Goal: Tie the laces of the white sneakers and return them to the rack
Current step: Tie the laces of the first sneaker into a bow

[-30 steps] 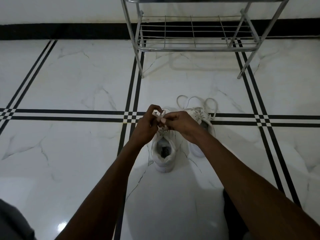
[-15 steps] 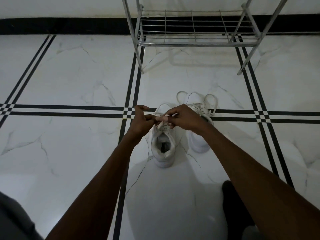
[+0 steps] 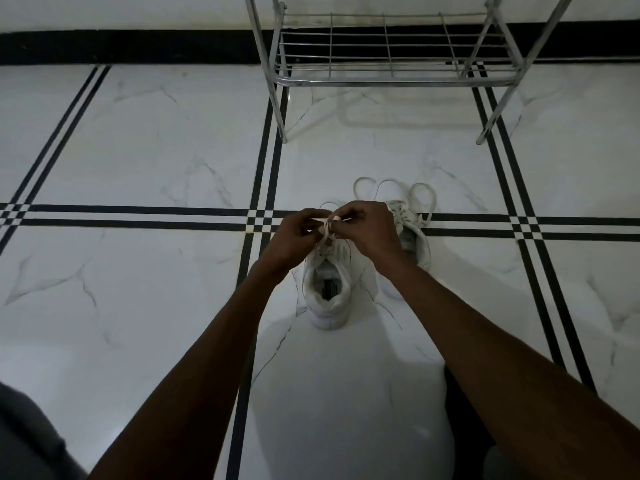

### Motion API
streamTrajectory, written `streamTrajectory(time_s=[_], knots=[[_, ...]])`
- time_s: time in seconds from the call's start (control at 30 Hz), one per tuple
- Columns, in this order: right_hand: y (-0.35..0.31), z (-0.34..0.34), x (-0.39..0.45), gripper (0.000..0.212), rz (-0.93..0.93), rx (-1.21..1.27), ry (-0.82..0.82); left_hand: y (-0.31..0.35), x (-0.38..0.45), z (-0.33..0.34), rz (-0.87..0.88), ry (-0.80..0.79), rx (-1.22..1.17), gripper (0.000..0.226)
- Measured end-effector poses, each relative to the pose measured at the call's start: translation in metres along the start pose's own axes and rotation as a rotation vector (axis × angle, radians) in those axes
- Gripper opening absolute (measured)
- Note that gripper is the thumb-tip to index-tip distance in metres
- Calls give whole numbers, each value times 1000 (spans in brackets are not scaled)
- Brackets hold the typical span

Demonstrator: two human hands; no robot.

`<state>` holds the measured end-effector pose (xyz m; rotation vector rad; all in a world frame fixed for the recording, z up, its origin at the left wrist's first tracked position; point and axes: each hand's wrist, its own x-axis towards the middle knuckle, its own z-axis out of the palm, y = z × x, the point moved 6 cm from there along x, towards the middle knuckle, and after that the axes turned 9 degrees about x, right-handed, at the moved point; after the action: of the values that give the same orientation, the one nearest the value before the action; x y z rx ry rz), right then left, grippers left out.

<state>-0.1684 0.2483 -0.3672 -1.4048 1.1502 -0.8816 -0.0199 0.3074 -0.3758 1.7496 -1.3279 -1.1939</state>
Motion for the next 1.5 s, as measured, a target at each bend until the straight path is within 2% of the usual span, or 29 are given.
streamTrajectory(time_s=[0.07, 0.13, 0.23, 0.3, 0.37, 0.47, 0.53, 0.7, 0.87, 0.97, 1.03, 1.07, 1.13, 1.27, 1.4, 1.5], knots=[[6, -3, -2, 7, 96, 79, -24, 8, -2, -3, 47, 63, 154, 28], [12, -11, -3, 13, 150, -13, -18, 10, -7, -9, 42, 155, 349, 23], [16, -37, -2, 6, 127, -409, 85, 0, -20, -27, -38, 306, 680, 18], [15, -47, -5, 7, 84, -676, 72, -15, -29, -38, -94, 330, 803, 15], [14, -46, -12, 8, 37, -777, 33, -28, -36, -42, -132, 324, 809, 12], [17, -45, -15, 5, 72, -757, 45, -32, -38, -39, -140, 342, 798, 10], [20, -43, -16, 22, 89, -759, 33, -34, -38, -39, -145, 360, 768, 9], [21, -42, -20, 26, 67, -781, 33, -46, -38, -39, -219, 351, 694, 12], [11, -36, -17, 2, 47, -936, -17, -49, -35, -37, -255, 325, 654, 13], [11, -32, -11, 19, -83, -889, -84, -54, -25, -38, -176, 227, 599, 21], [15, -24, -11, 44, -137, -812, -202, -53, -23, -30, -76, 150, 499, 35], [16, -18, -13, 48, -137, -750, -272, -51, -23, -25, -40, 115, 487, 41], [19, -5, -20, 40, -106, -661, -359, -51, -22, -15, -7, 81, 531, 44], [22, 3, -23, 16, -83, -735, -307, -50, -23, -11, -4, 172, 689, 26], [30, 5, -22, 9, -37, -867, -326, -41, -32, -12, 92, 325, 958, 21], [40, 8, -23, 5, 19, -887, -309, -42, -34, -9, 84, 330, 1010, 21]])
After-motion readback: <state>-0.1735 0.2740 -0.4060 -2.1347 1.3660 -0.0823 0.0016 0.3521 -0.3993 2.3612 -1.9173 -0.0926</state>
